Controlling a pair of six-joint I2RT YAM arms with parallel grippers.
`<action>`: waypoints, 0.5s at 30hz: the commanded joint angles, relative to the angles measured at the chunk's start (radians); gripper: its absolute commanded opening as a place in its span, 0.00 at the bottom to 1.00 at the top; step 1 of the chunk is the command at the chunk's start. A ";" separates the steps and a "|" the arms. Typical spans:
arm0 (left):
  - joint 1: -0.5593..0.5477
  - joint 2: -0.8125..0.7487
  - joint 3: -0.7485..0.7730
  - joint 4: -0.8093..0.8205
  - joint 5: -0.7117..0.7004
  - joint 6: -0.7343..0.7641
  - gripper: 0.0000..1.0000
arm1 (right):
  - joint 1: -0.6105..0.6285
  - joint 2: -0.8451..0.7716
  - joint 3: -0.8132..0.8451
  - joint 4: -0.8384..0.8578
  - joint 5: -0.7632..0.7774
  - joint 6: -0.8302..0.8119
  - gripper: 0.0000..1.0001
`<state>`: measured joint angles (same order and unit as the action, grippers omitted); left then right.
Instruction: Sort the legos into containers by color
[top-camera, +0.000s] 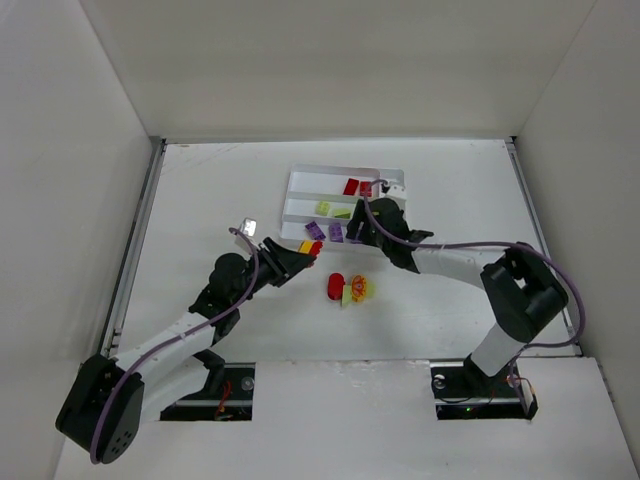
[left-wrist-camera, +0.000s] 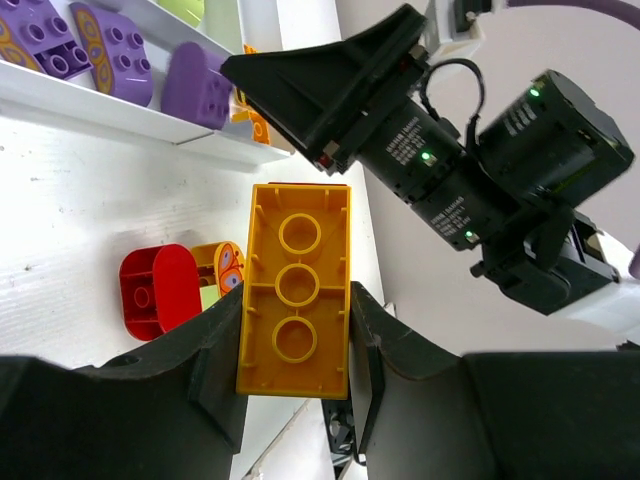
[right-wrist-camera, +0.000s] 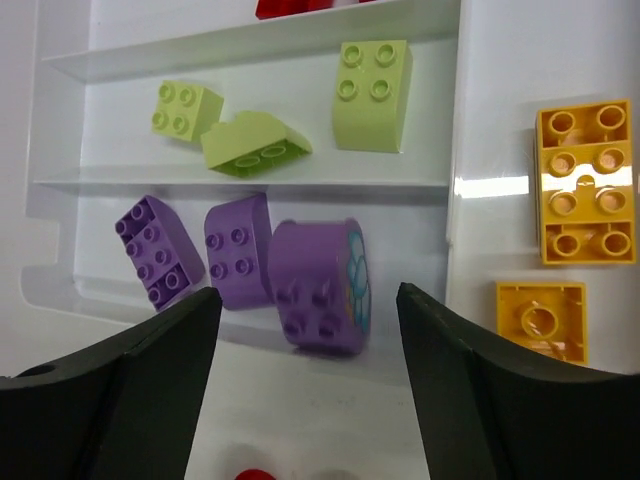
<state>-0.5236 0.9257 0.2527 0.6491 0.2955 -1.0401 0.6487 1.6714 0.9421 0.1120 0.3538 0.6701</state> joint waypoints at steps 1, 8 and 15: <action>-0.014 0.004 0.031 0.083 0.022 0.014 0.16 | 0.012 -0.113 -0.025 0.025 0.033 0.000 0.79; -0.026 -0.014 0.034 0.129 0.031 -0.031 0.17 | 0.039 -0.387 -0.222 0.294 -0.209 0.067 0.85; -0.057 -0.001 0.036 0.251 0.028 -0.129 0.17 | 0.056 -0.431 -0.414 0.730 -0.467 0.313 0.91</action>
<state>-0.5621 0.9325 0.2531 0.7498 0.3107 -1.1160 0.6872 1.2114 0.5613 0.5816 0.0433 0.8551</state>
